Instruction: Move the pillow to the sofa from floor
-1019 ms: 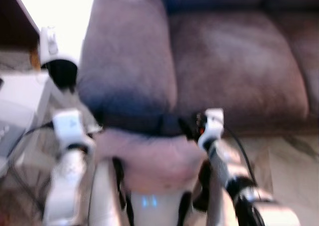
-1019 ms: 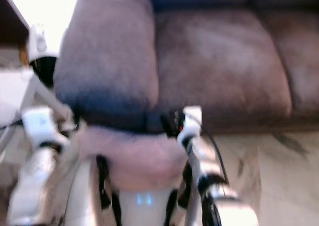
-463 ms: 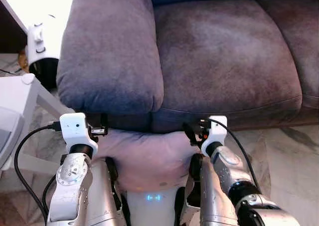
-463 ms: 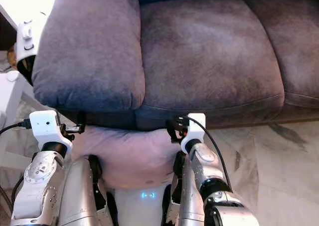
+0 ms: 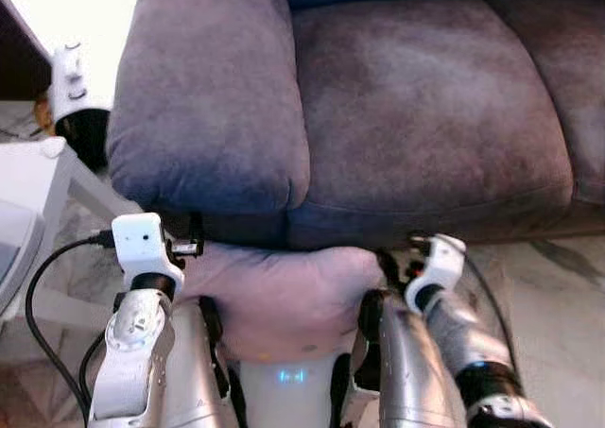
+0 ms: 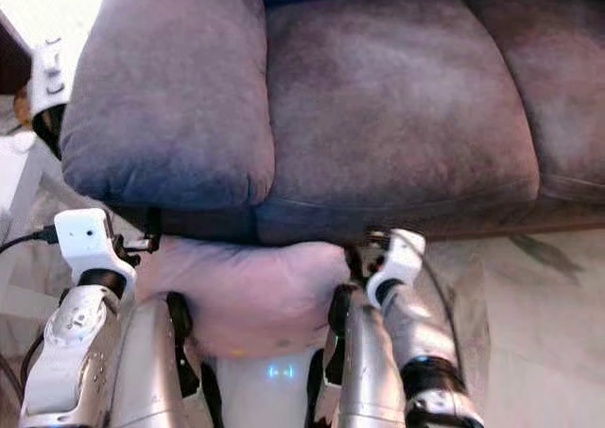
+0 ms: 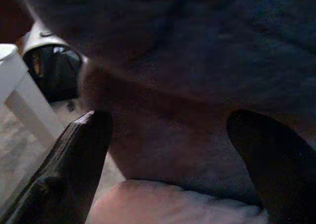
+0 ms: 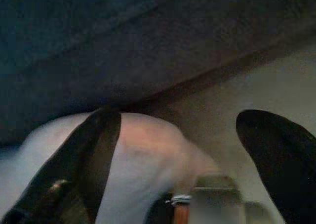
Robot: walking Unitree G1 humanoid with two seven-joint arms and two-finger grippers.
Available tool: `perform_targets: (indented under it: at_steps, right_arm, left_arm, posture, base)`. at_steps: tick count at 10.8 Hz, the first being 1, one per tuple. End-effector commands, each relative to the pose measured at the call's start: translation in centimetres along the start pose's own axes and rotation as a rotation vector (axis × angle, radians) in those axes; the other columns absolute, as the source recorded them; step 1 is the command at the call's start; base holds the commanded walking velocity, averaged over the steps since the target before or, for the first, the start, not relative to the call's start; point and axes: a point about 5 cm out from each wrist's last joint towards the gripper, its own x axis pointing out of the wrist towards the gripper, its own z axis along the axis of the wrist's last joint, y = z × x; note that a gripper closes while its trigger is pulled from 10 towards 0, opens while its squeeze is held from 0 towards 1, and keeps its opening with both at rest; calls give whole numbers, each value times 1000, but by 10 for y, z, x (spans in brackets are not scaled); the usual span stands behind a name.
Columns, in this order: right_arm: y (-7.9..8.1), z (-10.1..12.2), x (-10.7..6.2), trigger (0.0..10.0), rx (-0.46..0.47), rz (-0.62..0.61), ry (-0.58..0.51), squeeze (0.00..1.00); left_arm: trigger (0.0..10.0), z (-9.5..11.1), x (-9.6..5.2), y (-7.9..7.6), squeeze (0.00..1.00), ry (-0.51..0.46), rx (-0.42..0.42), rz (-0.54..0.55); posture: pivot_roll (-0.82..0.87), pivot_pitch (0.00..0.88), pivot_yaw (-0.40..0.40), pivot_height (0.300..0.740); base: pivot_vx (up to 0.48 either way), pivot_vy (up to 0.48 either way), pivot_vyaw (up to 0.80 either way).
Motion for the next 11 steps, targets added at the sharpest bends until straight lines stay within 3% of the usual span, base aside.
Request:
perform_targets:
  at_steps: [1, 2, 4, 5, 6, 7, 8, 9, 10, 11]
  right_arm:
    - [2, -2, -2, 10000, 111, 26, 10, 1000]
    - [7, 4, 0, 10000, 299, 62, 63, 1000]
    - [8, 10, 1, 10000, 432, 60, 93, 1000]
    - [8, 12, 2, 10000, 441, 55, 95, 1000]
    - [7, 12, 2, 10000, 465, 35, 109, 0]
    - [5, 10, 3, 10000, 418, 19, 134, 0]
    - [10, 10, 2, 10000, 73, 83, 152, 0]
    - [15, 10, 1, 10000, -163, 184, 156, 0]
    - [14, 5, 0, 10000, -285, 249, 198, 0]
    - [14, 3, -3, 10000, -339, 357, 224, 0]
  left_arm:
    - [10000, -4, -2, 0, 0, 12, -7, -1]
    - [10000, -4, -2, -1, 0, 13, -9, -3]
    - [10000, -3, -3, 2, 0, 11, -6, 6]
    - [10000, -3, -4, 1, 0, 11, -6, 9]
    - [10000, -3, -4, 1, 0, 12, -6, 7]
    - [10000, -3, -3, 1, 0, 12, -6, 6]
    - [10000, -3, -3, 0, 0, 9, -5, 7]
    - [10000, -3, -3, 1, 0, 10, -5, 7]
    - [10000, -3, -3, 1, 0, 11, -3, 7]
    - [10000, -3, -3, 1, 0, 12, -2, 8]
  posture:
    - [171, 328, -32, 488]
    - [171, 327, -32, 488]
    - [175, 326, -38, 488]
    - [180, 323, -39, 488]
    - [180, 318, -39, 488]
    - [181, 313, -38, 488]
    - [182, 310, -36, 488]
    - [182, 310, -36, 488]
    - [181, 305, -37, 488]
    - [183, 304, -39, 488]
  base:
    - [0, 0, 0]
    - [0, 0, 0]
    - [0, 0, 0]
    - [0, 0, 0]
    - [0, 0, 0]
    - [0, 0, 0]
    - [0, 0, 0]
    - [0, 0, 0]
    - [0, 0, 0]
    - [0, 0, 0]
